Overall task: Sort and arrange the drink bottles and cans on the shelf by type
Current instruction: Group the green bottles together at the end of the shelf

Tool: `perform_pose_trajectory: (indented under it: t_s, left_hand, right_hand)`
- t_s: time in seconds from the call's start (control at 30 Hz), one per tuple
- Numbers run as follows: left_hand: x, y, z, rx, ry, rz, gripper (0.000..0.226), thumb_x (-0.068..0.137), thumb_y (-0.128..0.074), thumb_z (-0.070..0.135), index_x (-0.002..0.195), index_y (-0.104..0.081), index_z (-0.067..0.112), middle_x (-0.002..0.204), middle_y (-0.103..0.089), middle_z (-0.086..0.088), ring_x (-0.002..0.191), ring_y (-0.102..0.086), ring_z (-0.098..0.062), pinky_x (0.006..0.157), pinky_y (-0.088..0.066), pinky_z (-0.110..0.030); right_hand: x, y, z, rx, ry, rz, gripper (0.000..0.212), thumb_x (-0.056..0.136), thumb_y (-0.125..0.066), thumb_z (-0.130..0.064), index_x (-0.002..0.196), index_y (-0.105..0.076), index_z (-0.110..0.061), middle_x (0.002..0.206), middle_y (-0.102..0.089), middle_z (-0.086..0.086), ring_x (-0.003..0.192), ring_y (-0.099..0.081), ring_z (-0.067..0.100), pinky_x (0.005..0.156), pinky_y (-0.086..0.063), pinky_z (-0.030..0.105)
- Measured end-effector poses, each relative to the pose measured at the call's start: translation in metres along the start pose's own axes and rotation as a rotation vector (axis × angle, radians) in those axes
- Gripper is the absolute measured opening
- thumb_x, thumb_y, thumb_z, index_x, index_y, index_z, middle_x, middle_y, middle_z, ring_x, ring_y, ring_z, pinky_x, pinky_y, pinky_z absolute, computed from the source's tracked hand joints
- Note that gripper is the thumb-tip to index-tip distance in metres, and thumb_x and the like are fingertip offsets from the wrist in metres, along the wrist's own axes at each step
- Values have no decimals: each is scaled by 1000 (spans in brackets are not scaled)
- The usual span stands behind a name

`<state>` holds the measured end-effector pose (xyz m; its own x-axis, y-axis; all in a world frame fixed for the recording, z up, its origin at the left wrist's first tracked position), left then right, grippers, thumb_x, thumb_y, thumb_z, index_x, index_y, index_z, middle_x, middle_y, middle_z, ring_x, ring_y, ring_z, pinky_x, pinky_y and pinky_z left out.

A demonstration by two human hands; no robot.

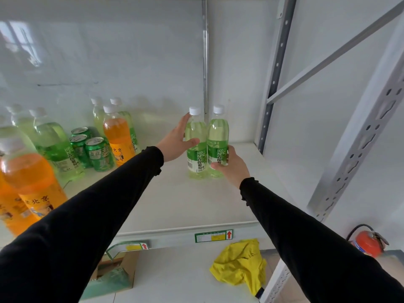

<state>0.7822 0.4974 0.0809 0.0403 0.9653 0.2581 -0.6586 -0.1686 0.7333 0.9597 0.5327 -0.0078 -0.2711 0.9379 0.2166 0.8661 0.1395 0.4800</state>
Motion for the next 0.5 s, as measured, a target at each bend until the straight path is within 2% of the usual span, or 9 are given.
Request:
perform_pose_trajectory:
  t_s: [0.13, 0.2, 0.33, 0.43, 0.5]
  left_hand:
    - [-17, -1, -5, -41, 83, 5, 96, 93, -70, 29, 162, -3, 24, 163, -31, -6, 143, -40, -26, 114, -39, -42]
    - [-28, 0, -6, -20, 110, 11, 96, 93, -70, 30, 162, -5, 20, 162, -31, -6, 143, -40, -25, 114, -39, -41]
    - [-55, 9, -6, 66, 127, 12, 87, 94, -67, 36, 161, -14, 22, 160, -34, -6, 142, -41, -22, 115, -38, -42]
    - [-76, 29, -4, 197, 110, 31, 76, 95, -65, 39, 158, -25, 25, 159, -37, -1, 141, -41, -18, 115, -36, -40]
    - [-92, 45, 0, 265, 105, 43, 68, 96, -63, 38, 155, -33, 27, 158, -39, 1, 141, -41, -18, 114, -34, -35]
  right_hand:
    - [-12, 6, -6, 8, 33, 116, 65, 87, -72, -21, 145, -41, -21, 132, -54, -3, 121, -54, 18, 101, -46, 34]
    - [-25, 15, -15, 0, 103, 209, 63, 90, -69, -20, 145, -40, -20, 139, -47, -2, 126, -48, 18, 108, -43, 40]
    - [-53, 29, -52, -55, 340, 310, 53, 93, -64, -14, 142, -43, -16, 136, -47, -2, 128, -43, 17, 104, -38, 30]
    - [-67, 22, -86, -68, 480, 277, 46, 95, -62, -13, 139, -48, -15, 131, -50, -5, 123, -46, 14, 100, -39, 27]
    - [-71, 6, -104, -53, 534, 217, 44, 95, -62, -13, 137, -49, -16, 127, -50, -9, 121, -49, 15, 99, -41, 29]
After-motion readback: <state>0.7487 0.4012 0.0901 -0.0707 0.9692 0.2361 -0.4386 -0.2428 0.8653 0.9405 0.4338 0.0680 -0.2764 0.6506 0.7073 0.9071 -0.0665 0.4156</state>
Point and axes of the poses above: each hand's wrist, its own x-axis towards the middle knuckle, its own y-axis out of the back of the hand, z = x × y, the point moved 10 cm from there along x, towards the middle knuckle
